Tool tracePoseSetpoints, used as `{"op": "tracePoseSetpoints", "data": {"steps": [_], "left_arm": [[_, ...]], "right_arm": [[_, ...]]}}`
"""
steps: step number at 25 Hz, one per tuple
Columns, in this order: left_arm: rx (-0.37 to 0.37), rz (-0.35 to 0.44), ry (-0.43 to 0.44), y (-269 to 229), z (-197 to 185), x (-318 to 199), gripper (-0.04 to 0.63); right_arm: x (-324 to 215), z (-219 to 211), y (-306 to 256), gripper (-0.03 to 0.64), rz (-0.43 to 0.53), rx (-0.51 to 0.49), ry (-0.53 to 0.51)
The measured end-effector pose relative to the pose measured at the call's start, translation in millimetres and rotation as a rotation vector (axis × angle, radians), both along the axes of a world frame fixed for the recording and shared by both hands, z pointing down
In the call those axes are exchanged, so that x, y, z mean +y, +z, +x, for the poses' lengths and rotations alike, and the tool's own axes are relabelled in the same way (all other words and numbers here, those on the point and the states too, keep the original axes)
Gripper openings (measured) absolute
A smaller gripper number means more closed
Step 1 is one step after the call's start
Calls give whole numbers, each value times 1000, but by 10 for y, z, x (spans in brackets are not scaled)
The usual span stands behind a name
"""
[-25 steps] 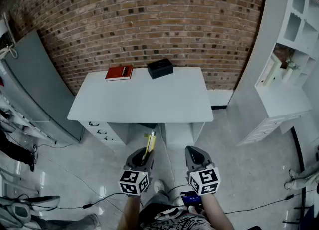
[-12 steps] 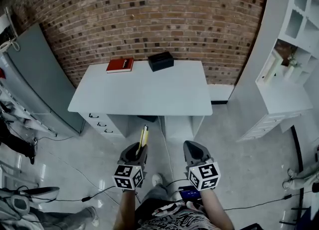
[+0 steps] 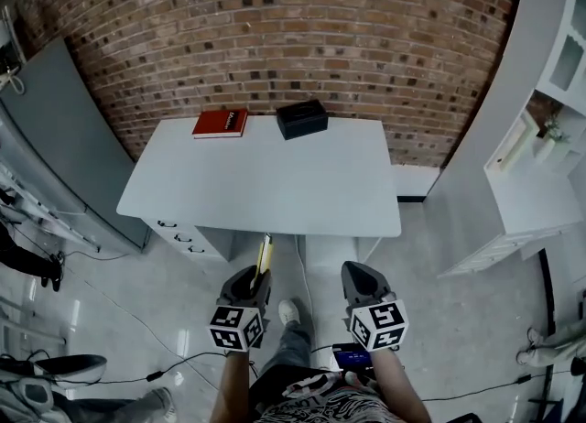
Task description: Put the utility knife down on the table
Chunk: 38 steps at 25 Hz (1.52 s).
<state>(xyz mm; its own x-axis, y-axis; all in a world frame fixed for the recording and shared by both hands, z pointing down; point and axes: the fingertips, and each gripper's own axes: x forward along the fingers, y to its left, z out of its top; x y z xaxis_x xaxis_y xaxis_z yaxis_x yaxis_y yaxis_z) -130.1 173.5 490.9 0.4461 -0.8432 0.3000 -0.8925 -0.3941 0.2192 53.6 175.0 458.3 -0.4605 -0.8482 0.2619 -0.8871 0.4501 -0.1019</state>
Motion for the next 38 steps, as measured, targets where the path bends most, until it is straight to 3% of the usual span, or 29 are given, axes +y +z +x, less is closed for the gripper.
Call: {"op": "tracePoseSetpoints", "data": {"steps": [9, 15, 25, 38], "left_arm": [[5, -27, 69, 95, -91, -1907, 123], [9, -57, 84, 189, -259, -2778, 123], [18, -67, 144, 203, 27, -3439, 123], [36, -93, 117, 169, 413, -3902, 123]], "right_arm": [[-1721, -154, 137, 0, -40, 23, 45], [-2547, -331, 214, 0, -60, 37, 41], [-3063, -147, 297, 0, -75, 40, 102], [-3580, 267, 344, 0, -108, 56, 81]]}}
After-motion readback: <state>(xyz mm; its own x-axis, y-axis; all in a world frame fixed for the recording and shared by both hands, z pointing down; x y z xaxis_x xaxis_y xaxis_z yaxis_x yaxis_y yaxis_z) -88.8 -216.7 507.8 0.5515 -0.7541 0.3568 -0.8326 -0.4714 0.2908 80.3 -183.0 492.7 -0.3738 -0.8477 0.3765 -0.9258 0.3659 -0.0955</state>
